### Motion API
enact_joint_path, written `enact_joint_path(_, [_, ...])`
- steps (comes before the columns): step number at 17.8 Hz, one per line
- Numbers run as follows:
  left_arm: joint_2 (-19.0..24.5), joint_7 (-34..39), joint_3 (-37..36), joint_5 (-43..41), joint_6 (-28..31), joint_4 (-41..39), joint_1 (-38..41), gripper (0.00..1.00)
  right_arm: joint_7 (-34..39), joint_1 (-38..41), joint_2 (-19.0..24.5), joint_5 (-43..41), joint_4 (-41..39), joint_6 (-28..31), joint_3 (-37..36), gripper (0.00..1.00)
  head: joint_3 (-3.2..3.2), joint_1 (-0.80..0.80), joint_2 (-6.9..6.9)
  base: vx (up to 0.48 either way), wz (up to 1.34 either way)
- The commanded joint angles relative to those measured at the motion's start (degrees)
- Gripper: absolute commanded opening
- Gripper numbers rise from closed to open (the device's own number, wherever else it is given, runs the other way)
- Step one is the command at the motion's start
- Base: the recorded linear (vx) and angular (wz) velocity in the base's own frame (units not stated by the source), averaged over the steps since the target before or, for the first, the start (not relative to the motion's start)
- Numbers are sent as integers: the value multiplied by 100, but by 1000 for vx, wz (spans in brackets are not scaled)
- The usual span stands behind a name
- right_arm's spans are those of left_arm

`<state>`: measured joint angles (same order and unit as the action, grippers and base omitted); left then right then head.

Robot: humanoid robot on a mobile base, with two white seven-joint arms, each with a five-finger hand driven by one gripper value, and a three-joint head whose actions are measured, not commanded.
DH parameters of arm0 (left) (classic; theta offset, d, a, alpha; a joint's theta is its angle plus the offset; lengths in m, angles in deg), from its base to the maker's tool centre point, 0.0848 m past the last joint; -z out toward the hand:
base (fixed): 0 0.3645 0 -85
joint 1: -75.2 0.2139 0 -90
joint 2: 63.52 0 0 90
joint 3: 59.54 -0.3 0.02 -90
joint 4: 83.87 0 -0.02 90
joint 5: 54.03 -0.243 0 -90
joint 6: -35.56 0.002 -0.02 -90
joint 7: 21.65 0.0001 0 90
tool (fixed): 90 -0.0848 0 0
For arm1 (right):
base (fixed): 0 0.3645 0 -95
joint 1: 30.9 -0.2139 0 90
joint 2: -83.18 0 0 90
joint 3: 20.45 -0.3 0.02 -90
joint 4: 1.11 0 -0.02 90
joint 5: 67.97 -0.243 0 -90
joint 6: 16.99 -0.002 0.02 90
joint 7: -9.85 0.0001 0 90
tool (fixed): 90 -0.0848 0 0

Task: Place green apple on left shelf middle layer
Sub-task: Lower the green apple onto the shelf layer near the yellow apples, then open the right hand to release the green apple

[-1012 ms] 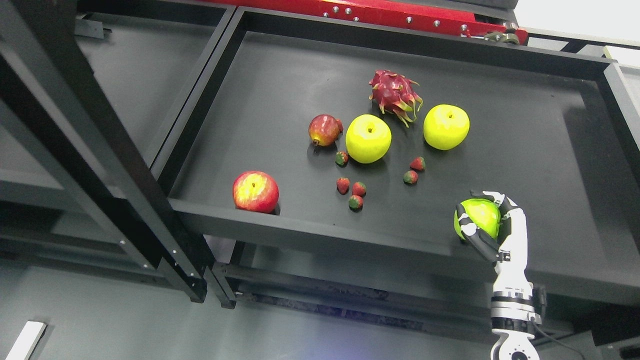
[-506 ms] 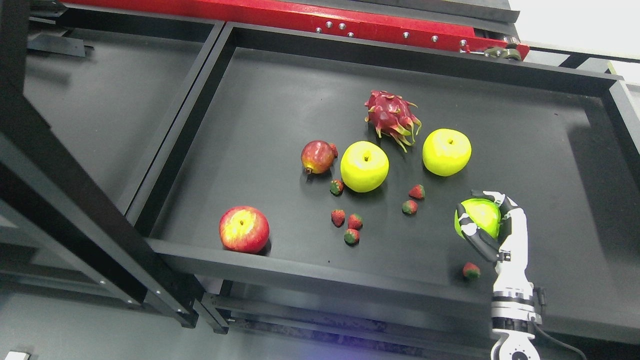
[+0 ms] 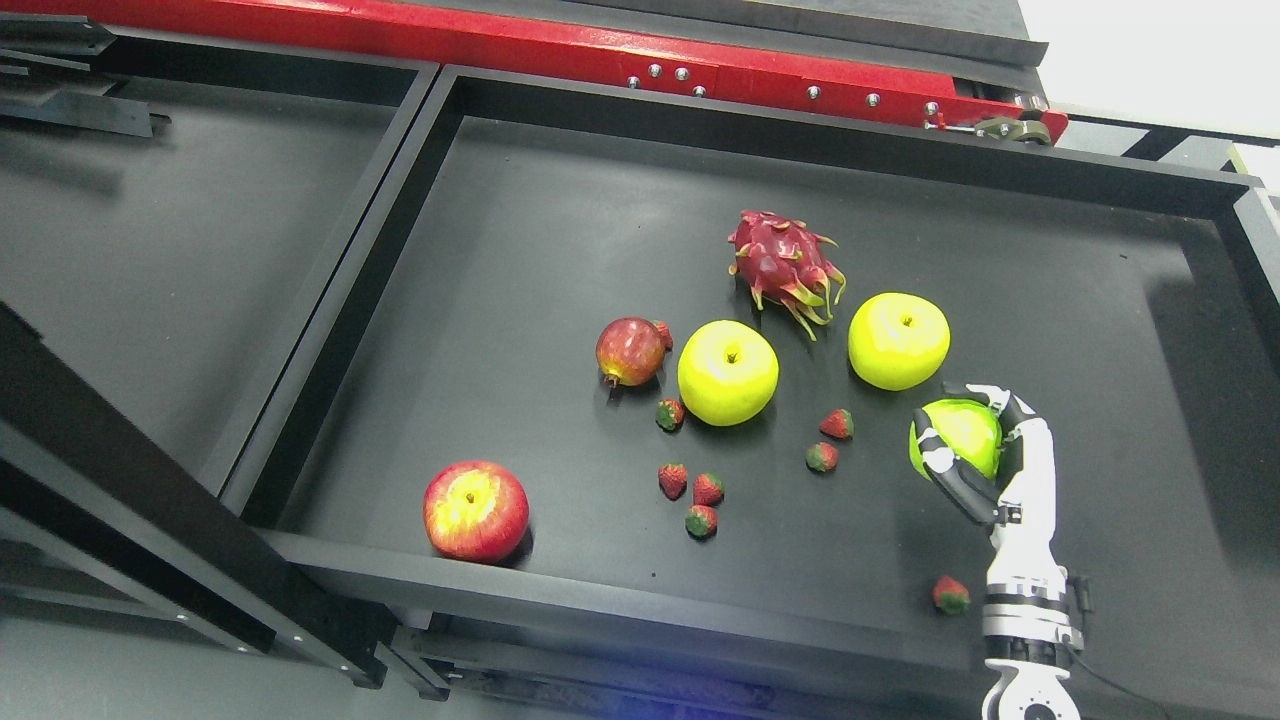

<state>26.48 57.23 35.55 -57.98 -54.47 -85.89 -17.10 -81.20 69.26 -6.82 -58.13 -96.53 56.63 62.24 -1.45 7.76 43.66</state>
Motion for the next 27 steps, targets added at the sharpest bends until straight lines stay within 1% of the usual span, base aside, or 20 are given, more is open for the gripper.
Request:
enact_joint_path(1, [100,5,0,0,-6,0,-8,100,-1,4,-100,0,-2,12,-8,0,0,0,0,72,0])
enact_joint_path(9, [100,5,0,0,-14,0,-8,100,8,-5,-100,0,-2,64,-25,0,0,0,0,46,0])
enact_joint_path(11, [100,5,0,0,-6,0,-8,100,8,-5,-100,0,-2,91,-25,3,0,0,0,15,3])
enact_joint_path(12, [100,5,0,0,-14,0,1,100,8,-5,-100,0,-2,143,-25,13,0,0,0,4,-11])
enact_joint_path(13, [100,5,0,0,-6,0,1,100,-1,-5,-100,0,-2,170,-25,41,0,0,0,4,-11])
enact_joint_path(14, [100,5,0,0,-6,0,1,100,-1,-13,-100,-9,-2,213,-25,96,0,0,0,0,12])
enact_joint_path(15, [100,5,0,0,-14,0,1,100,-1,-22,-100,-9,-2,196,1,100,0,0,0,0,0])
enact_joint_path(27, [100,5,0,0,-14,0,-8,100,8,-40,-100,-9,6,231,19,100,0,0,0,0,0])
